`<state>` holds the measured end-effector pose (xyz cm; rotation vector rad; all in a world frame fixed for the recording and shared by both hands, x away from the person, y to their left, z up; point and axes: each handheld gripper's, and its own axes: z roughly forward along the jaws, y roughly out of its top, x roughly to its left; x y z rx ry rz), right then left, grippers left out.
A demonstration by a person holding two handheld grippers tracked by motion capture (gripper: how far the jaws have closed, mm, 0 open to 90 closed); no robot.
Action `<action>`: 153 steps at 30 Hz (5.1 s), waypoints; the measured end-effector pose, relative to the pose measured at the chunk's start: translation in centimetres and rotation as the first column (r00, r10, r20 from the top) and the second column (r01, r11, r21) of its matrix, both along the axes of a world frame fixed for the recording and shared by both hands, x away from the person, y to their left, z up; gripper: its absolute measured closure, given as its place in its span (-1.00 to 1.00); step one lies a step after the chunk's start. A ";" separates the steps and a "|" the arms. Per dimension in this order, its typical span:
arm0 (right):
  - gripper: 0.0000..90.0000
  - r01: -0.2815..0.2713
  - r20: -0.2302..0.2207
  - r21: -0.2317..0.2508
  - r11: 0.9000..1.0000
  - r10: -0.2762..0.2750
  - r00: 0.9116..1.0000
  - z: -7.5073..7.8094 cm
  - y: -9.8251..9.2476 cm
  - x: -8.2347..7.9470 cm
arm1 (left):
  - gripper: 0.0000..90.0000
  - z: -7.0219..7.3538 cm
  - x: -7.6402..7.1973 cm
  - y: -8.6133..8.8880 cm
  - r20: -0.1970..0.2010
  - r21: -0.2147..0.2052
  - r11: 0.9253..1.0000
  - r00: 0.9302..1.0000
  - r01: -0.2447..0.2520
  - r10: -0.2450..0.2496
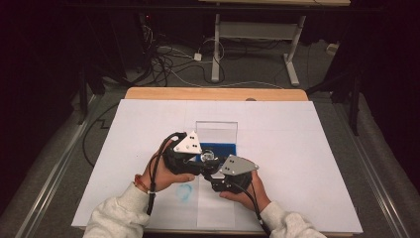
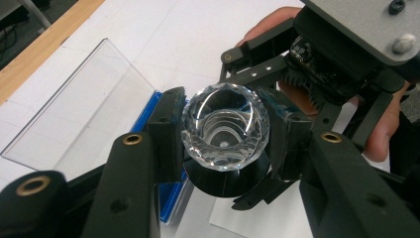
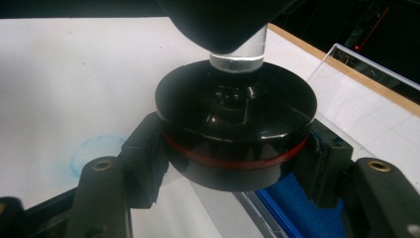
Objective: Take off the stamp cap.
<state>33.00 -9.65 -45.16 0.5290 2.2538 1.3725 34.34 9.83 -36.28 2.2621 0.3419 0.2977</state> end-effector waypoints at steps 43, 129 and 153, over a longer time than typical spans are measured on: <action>-0.13 -0.039 -0.015 -0.068 0.997 0.038 0.999 0.4 -0.7 -0.6 | 0.22 -0.8 0.0 0.3 -0.055 -0.045 0.999 0.998 0.021 -0.024; -0.14 0.124 -0.032 -0.079 0.989 -0.126 0.991 3.2 -8.4 -0.7 | 0.22 -0.3 0.1 3.9 0.017 -0.014 0.993 0.993 -0.120 0.120; -0.14 0.222 -0.011 -0.058 0.973 -0.223 0.975 3.4 -12.8 -2.2 | 0.22 -1.2 1.4 3.6 0.009 0.041 0.990 0.991 -0.136 0.135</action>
